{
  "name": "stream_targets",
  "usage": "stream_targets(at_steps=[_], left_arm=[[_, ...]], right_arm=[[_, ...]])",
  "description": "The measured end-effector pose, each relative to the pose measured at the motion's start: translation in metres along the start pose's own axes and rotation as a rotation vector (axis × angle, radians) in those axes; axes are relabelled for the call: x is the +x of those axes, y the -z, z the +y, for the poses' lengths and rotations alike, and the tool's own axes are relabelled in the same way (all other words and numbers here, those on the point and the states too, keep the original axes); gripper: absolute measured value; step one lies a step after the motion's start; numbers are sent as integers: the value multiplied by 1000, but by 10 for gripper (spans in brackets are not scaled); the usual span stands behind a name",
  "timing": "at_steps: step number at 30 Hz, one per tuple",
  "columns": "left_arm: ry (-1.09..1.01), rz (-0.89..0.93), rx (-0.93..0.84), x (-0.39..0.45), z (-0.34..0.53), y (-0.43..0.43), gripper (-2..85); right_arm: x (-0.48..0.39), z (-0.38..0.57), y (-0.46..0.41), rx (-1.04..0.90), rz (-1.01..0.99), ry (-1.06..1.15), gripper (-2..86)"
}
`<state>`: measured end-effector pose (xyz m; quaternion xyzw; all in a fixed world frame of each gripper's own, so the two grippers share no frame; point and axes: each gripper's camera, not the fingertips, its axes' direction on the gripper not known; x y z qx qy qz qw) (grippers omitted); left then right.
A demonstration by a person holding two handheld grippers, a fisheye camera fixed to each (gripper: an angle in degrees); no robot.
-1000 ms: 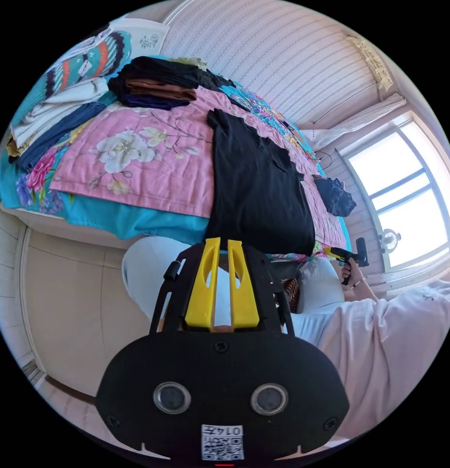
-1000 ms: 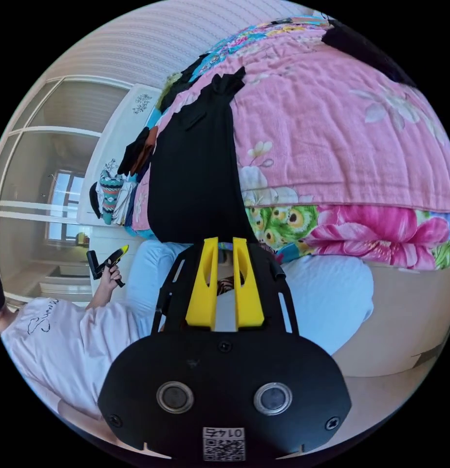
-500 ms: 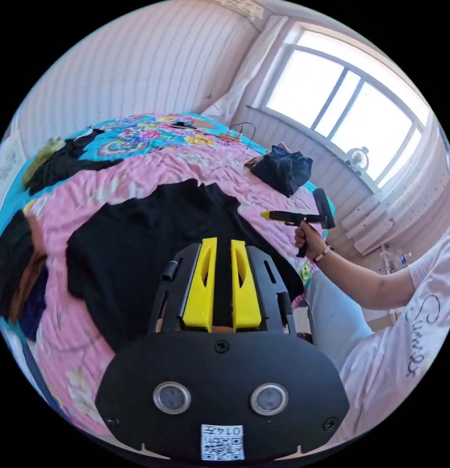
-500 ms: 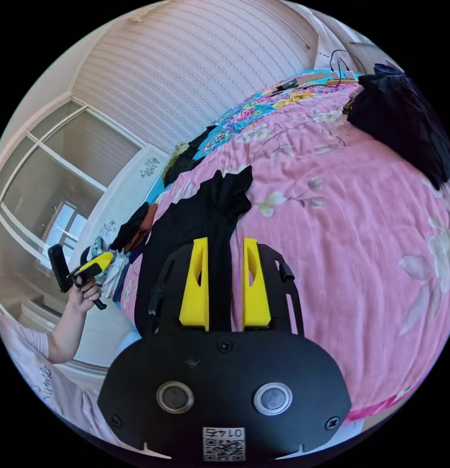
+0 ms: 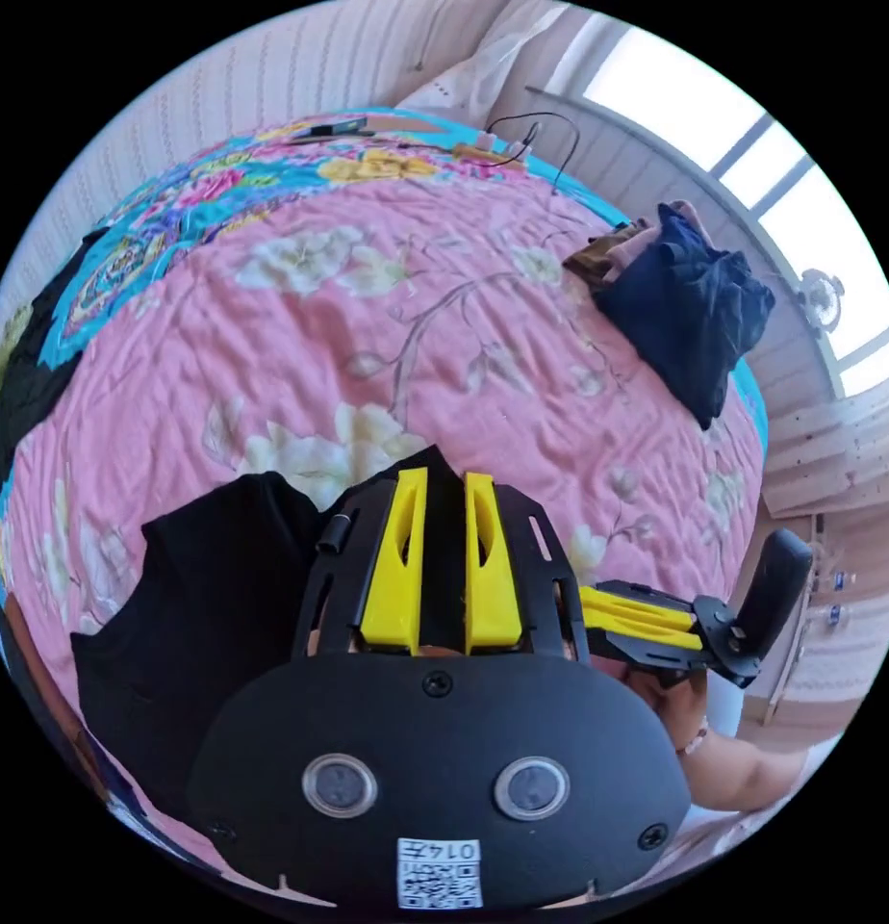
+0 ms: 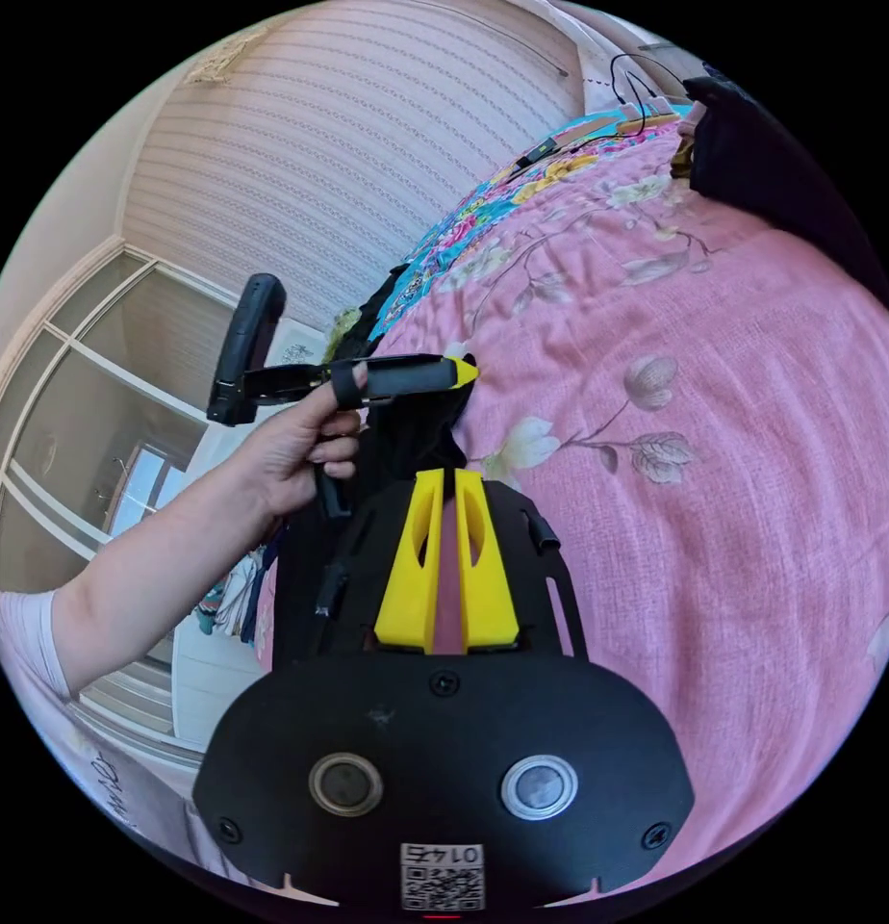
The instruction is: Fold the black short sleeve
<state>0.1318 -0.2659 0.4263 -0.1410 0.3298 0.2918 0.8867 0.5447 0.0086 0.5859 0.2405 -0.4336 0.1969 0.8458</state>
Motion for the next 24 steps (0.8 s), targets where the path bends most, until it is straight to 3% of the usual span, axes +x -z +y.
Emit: stream_targets(at_steps=[2,7,12,16,20,24], left_arm=[[23,51,31,-5,-2,2,4],[-92,160,173,3,-7,12,-8],[-184,156,14,15,-14,-15,-2],[-192,175,77,7,-8,18,43],[-298,98,257,-11,46,97,65],[-142,-26,369,-67,160,153,59]], right_arm=[[3,7,1,15,-12,19,12],[6,22,0,43,-22,23,6],[12,37,-33,-13,60,-47,5],[13,48,-56,-29,91,-54,4],[11,68,-63,4,112,-65,2],[-13,95,-87,-37,144,-8,-2]])
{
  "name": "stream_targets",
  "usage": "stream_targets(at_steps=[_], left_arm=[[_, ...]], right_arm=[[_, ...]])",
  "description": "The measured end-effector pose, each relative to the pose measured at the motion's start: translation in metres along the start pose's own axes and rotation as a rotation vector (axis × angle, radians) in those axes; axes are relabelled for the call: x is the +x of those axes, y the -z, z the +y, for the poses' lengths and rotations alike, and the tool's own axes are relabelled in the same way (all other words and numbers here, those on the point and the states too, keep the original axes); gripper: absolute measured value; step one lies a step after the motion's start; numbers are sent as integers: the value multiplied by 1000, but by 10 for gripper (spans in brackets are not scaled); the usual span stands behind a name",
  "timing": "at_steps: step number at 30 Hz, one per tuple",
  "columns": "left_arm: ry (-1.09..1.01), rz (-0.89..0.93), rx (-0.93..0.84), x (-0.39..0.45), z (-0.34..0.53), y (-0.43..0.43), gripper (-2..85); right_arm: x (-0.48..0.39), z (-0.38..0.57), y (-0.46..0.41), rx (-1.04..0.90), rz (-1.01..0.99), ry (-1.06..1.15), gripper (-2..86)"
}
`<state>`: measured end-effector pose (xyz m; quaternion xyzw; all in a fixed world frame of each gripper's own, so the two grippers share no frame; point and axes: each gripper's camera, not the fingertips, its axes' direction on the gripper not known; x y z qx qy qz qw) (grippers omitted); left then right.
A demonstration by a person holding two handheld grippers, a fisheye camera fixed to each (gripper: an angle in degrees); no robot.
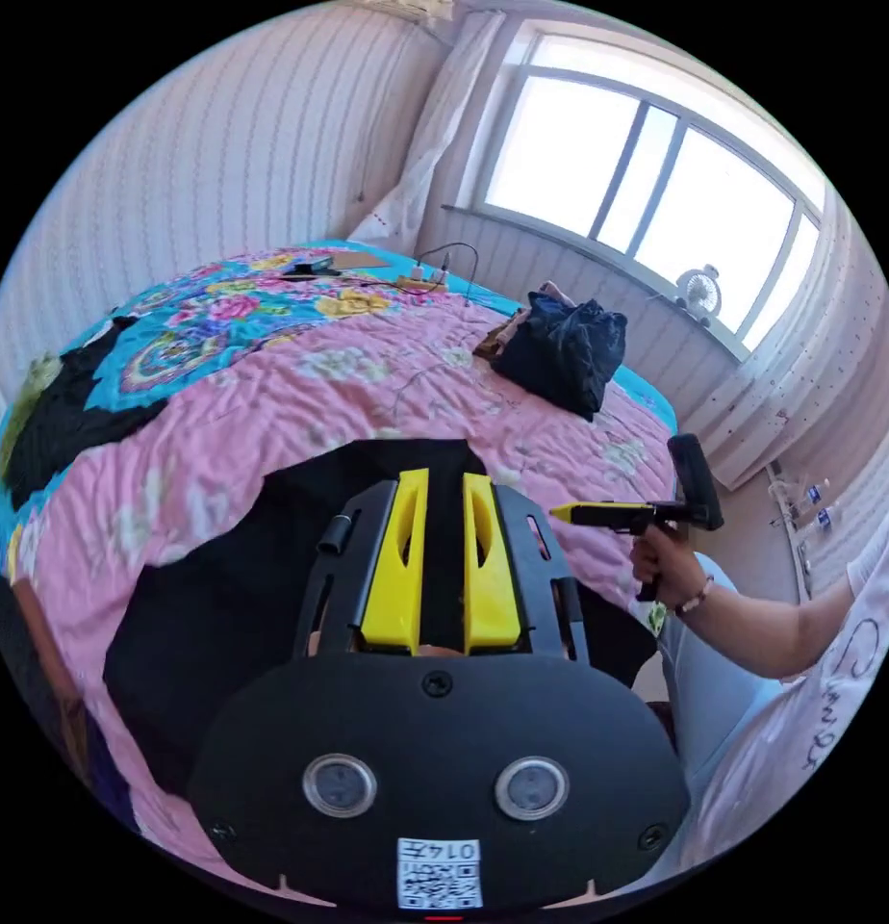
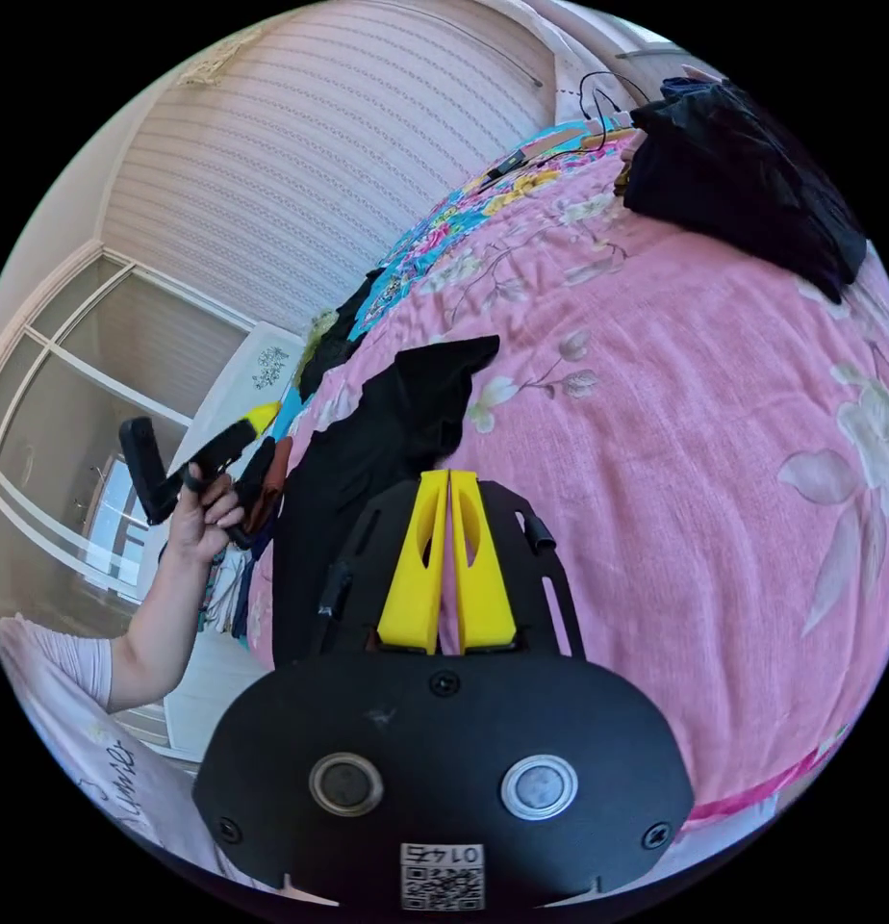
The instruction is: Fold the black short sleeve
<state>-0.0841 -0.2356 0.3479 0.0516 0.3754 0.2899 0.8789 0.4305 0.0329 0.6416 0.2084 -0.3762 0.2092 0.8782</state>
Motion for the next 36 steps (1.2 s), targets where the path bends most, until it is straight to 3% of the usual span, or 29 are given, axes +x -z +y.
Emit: stream_targets(at_steps=[5,9,15,20,24,28,30,36], left_arm=[[273,-265,-27,-52,119,78,41],[421,-331,-30,-86,169,118,27],[530,-289,51,-141,184,124,68],[578,-308,24,-178,190,108,78],[587,-277,10,-198,210,104,67],[568,-283,27,-204,221,114,43],[535,-261,44,-208,227,122,3],[506,-222,100,-217,248,153,-9]], right_arm=[[-83,13,-78,-153,-17,200,-3],[-193,17,-182,-277,-86,408,-1],[-353,26,-346,-409,-182,658,22],[-449,34,-490,-532,-69,777,55],[-477,38,-613,-639,112,726,90],[-483,47,-682,-652,215,708,83],[-487,53,-705,-665,230,730,54],[-521,71,-730,-668,119,804,8]])
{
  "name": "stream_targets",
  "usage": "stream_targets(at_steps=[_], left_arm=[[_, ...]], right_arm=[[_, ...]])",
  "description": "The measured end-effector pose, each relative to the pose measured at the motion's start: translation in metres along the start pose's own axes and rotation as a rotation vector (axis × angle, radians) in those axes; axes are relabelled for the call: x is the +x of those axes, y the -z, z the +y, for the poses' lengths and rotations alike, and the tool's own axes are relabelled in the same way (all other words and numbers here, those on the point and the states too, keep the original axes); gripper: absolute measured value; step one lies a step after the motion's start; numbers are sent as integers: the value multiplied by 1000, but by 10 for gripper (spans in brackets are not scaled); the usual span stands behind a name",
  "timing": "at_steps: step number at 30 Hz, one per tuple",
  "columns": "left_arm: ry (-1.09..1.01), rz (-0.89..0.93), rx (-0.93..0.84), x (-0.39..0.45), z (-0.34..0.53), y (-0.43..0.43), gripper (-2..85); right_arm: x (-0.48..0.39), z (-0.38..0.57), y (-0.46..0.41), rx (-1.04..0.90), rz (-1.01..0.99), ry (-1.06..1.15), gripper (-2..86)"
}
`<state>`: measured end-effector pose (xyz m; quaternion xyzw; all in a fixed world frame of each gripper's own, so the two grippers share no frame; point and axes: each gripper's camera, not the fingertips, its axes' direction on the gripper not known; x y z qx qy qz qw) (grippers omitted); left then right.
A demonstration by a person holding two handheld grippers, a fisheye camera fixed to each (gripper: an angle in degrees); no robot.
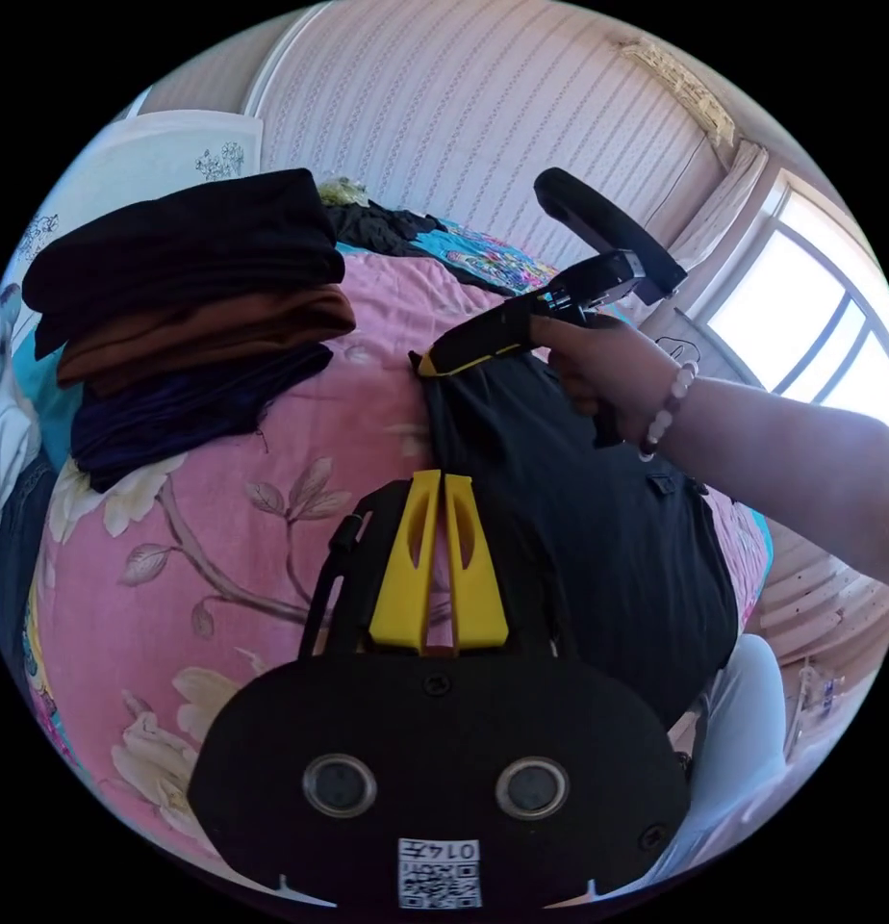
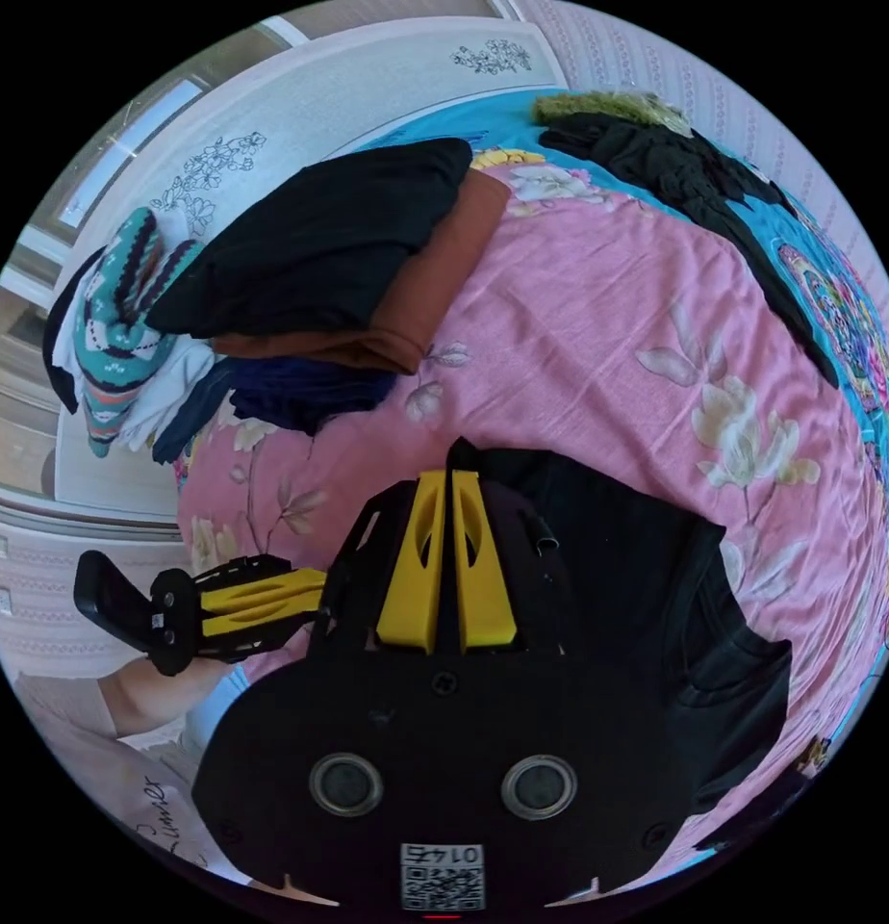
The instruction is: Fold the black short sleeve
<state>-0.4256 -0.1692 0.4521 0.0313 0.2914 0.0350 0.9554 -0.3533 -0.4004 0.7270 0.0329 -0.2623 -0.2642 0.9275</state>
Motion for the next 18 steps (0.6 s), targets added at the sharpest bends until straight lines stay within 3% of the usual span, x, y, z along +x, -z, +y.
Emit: stream_targets(at_steps=[4,11,18], left_arm=[[0,19,8,-12,6,17,-10],[96,11,-70,-41,21,8,-8],[133,34,-46,-60,29,34,46]], right_arm=[[-38,-20,-17,22,-58,97,2],[-76,-51,-92,-100,-2,176,3],[-80,-61,-64,28,-38,201,36]])
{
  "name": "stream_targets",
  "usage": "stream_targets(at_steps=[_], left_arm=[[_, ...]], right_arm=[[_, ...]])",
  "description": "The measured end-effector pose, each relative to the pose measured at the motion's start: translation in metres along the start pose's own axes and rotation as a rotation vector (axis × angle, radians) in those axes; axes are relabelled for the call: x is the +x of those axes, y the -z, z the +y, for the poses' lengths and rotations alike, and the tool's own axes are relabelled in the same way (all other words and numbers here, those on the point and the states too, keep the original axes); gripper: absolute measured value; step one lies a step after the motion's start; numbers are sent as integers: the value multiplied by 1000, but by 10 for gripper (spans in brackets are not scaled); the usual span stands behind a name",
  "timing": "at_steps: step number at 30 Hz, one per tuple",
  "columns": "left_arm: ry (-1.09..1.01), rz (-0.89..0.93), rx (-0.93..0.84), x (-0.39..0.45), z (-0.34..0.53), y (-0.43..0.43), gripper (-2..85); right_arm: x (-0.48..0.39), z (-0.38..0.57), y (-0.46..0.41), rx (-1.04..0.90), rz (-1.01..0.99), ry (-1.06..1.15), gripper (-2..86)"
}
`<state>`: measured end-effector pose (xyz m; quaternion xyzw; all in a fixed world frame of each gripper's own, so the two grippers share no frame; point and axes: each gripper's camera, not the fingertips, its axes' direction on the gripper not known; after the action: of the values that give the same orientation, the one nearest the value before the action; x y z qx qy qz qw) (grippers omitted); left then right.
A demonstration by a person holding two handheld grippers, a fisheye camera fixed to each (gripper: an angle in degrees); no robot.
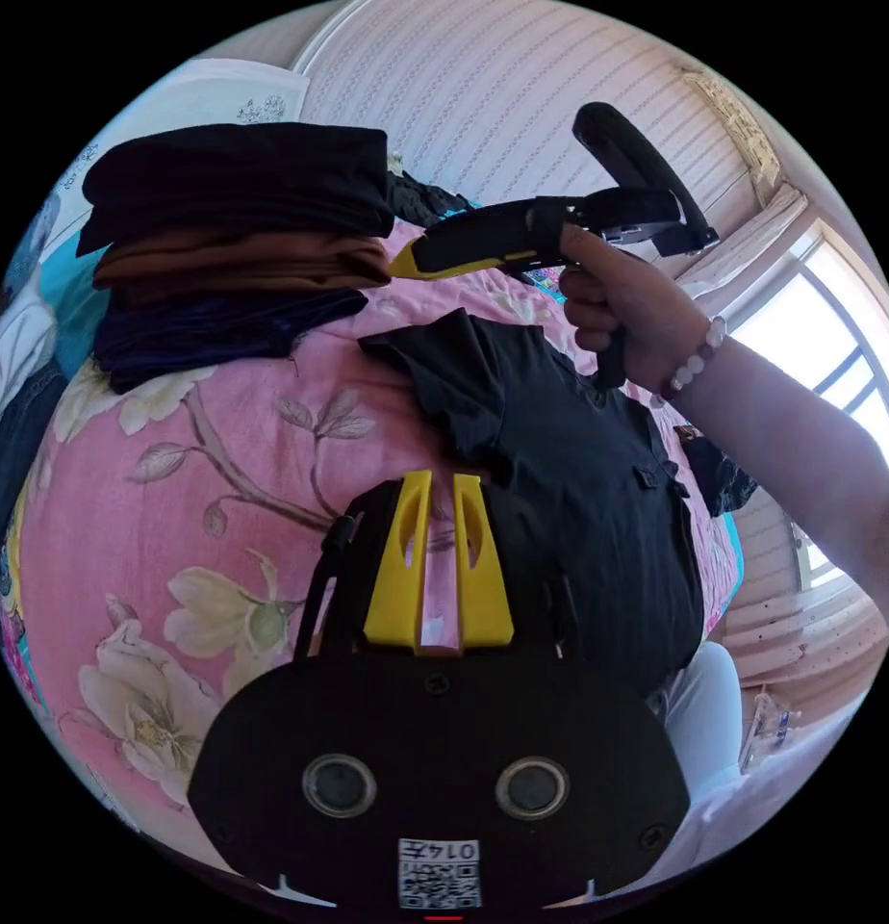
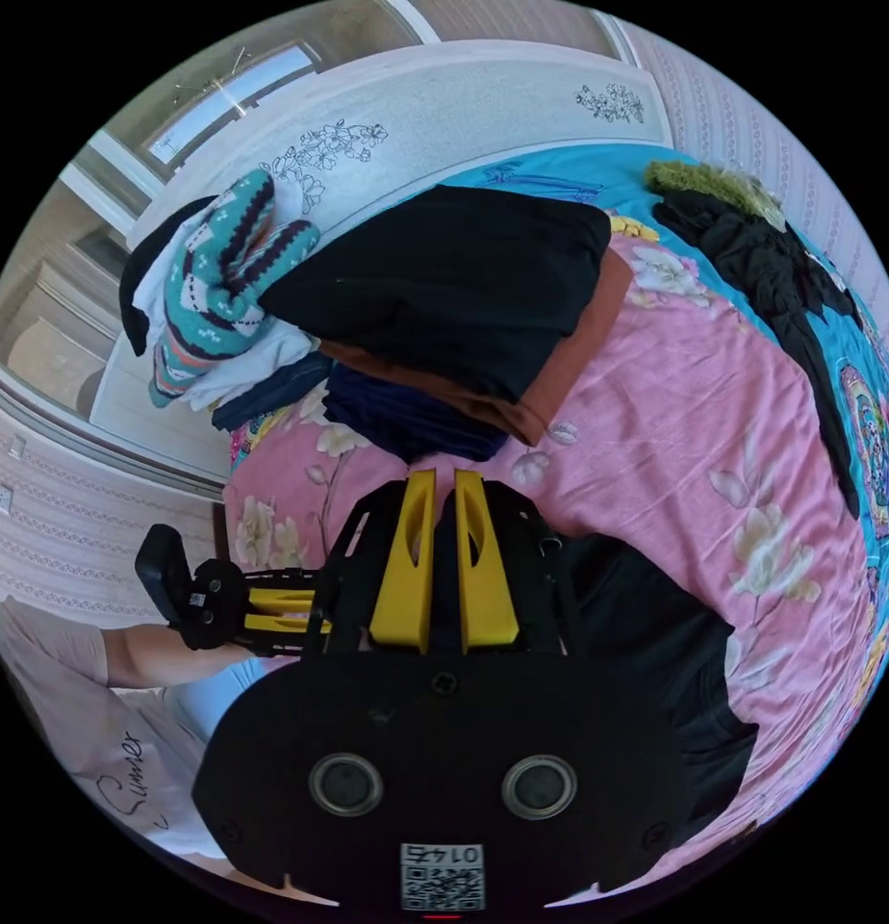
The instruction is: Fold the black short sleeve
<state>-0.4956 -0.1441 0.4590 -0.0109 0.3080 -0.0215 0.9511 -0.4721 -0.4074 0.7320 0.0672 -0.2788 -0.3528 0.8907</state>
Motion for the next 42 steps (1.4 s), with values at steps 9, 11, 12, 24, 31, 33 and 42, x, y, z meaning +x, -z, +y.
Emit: stream_targets(at_steps=[9,11,12,24,31,33,42], left_arm=[[23,-100,13,-5,-5,-18,81],[17,-100,24,-6,-3,-18,72],[15,-97,24,-7,-3,-18,67],[40,3,36,-8,-5,-11,-1],[51,22,23,-8,1,-24,-9],[27,-16,30,1,2,-25,-9],[-22,-93,49,35,4,-35,-9]], right_arm=[[5,-4,-85,-171,70,-119,78],[10,0,-91,-144,85,-150,62],[13,2,-91,-127,85,-169,51],[22,12,-59,-52,17,-150,24],[29,29,-22,-1,-42,-120,73],[32,40,-3,25,-56,-93,78],[67,82,37,-38,-75,-180,18]])
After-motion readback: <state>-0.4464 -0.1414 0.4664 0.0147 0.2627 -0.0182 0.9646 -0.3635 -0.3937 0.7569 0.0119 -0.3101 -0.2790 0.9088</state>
